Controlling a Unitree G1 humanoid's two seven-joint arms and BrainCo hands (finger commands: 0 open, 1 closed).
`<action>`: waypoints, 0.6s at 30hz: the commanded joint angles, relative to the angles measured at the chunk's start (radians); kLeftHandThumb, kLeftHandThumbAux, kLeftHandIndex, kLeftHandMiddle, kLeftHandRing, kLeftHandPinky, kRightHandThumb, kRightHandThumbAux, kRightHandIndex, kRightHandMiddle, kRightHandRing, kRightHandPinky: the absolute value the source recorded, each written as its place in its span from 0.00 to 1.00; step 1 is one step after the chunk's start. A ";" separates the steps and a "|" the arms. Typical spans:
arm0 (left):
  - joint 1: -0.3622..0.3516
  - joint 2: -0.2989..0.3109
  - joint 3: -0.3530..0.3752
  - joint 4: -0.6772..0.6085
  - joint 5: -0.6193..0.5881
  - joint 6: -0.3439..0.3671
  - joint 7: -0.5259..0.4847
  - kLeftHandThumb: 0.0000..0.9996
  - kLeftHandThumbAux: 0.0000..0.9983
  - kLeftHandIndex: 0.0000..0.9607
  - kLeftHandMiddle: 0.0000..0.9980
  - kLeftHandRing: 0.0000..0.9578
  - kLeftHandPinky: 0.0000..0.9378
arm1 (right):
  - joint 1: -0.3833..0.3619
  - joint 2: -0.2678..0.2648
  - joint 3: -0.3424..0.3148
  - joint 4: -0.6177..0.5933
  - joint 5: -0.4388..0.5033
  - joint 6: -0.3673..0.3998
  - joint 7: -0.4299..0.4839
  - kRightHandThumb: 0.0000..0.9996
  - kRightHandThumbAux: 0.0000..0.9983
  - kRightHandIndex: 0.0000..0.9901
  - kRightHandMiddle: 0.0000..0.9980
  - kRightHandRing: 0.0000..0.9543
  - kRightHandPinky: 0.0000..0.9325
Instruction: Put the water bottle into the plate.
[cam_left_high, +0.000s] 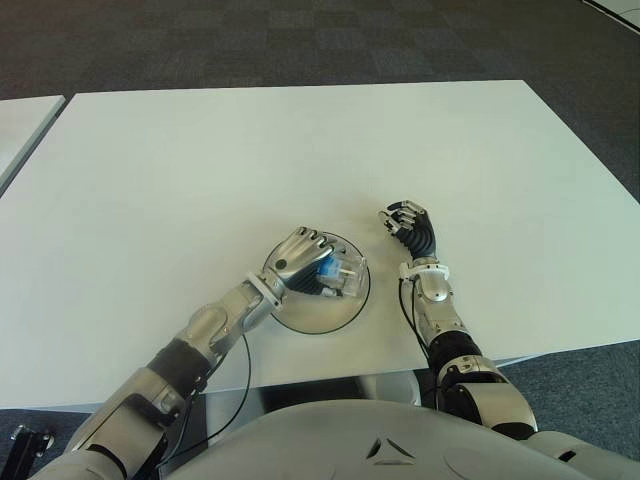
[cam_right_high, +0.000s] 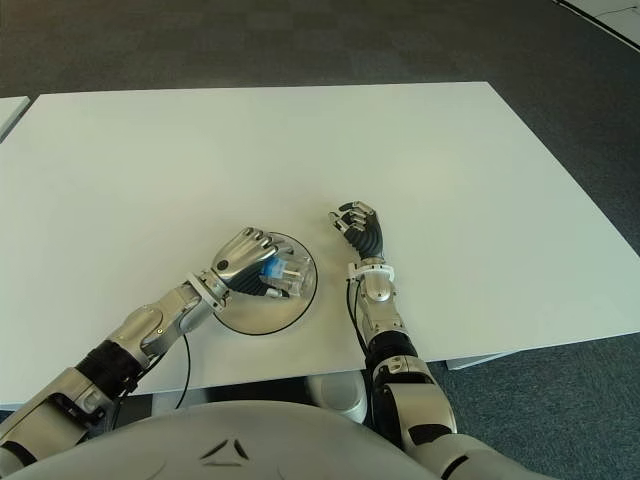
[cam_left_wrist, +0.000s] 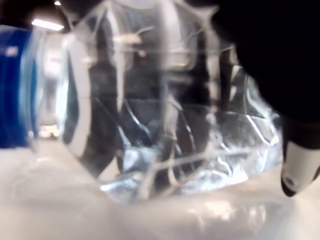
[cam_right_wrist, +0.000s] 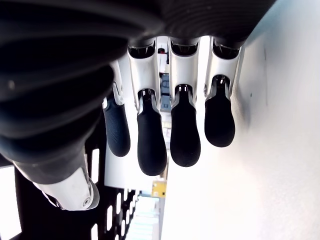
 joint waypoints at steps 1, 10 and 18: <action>-0.002 -0.006 -0.005 0.009 0.001 0.012 -0.004 0.85 0.67 0.42 0.55 0.88 0.88 | 0.081 0.009 0.001 0.071 0.009 0.098 0.001 0.71 0.73 0.44 0.67 0.70 0.71; 0.004 -0.005 0.007 0.004 -0.073 -0.003 -0.098 0.84 0.66 0.44 0.55 0.76 0.72 | 0.078 0.006 0.004 0.077 0.006 0.096 0.003 0.71 0.73 0.44 0.67 0.70 0.71; -0.007 0.013 0.002 -0.002 -0.093 -0.027 -0.146 0.56 0.58 0.30 0.40 0.44 0.42 | 0.076 0.007 0.003 0.080 0.008 0.095 0.000 0.71 0.73 0.44 0.67 0.70 0.71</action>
